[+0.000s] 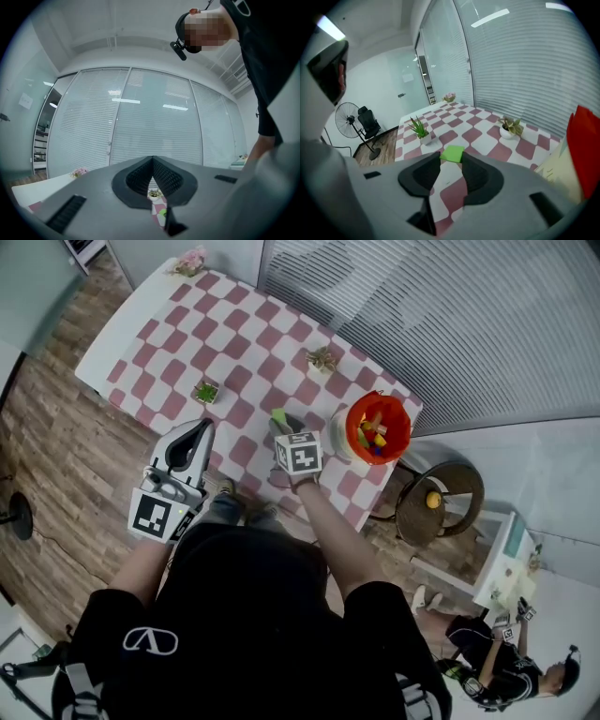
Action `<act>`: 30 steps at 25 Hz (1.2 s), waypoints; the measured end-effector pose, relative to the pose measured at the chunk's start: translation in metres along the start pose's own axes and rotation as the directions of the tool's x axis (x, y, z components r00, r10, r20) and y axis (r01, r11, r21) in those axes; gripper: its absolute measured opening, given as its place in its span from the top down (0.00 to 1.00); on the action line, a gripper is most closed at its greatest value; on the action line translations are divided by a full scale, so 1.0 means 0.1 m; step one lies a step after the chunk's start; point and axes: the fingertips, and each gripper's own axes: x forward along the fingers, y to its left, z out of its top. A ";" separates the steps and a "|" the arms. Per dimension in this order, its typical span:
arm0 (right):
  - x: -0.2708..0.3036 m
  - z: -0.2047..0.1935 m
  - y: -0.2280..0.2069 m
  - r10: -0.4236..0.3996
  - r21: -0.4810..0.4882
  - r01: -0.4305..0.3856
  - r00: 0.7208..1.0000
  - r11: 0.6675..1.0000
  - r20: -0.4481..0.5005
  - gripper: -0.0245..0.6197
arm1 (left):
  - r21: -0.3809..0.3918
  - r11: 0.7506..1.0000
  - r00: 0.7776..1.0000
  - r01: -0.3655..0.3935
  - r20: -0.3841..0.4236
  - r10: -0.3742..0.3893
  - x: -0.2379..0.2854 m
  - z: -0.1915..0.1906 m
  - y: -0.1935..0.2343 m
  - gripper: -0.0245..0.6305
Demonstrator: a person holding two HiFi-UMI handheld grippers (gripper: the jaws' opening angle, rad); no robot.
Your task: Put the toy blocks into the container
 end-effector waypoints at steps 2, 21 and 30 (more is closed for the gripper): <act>-0.15 0.21 0.02 -0.006 -0.049 0.009 0.997 0.999 0.073 0.73 | 0.003 1.000 1.000 0.007 0.001 -0.007 0.03 0.01 -0.03 0.95; -1.97 1.63 0.11 -0.039 -0.180 0.210 0.747 0.961 0.664 0.73 | 0.004 0.993 0.993 0.115 0.007 -0.115 0.40 0.00 -0.31 0.95; -2.14 1.67 0.03 -0.069 -0.159 0.243 0.721 0.957 0.689 0.73 | -0.004 0.989 0.989 0.150 -0.002 -0.150 0.46 -0.03 -0.43 0.95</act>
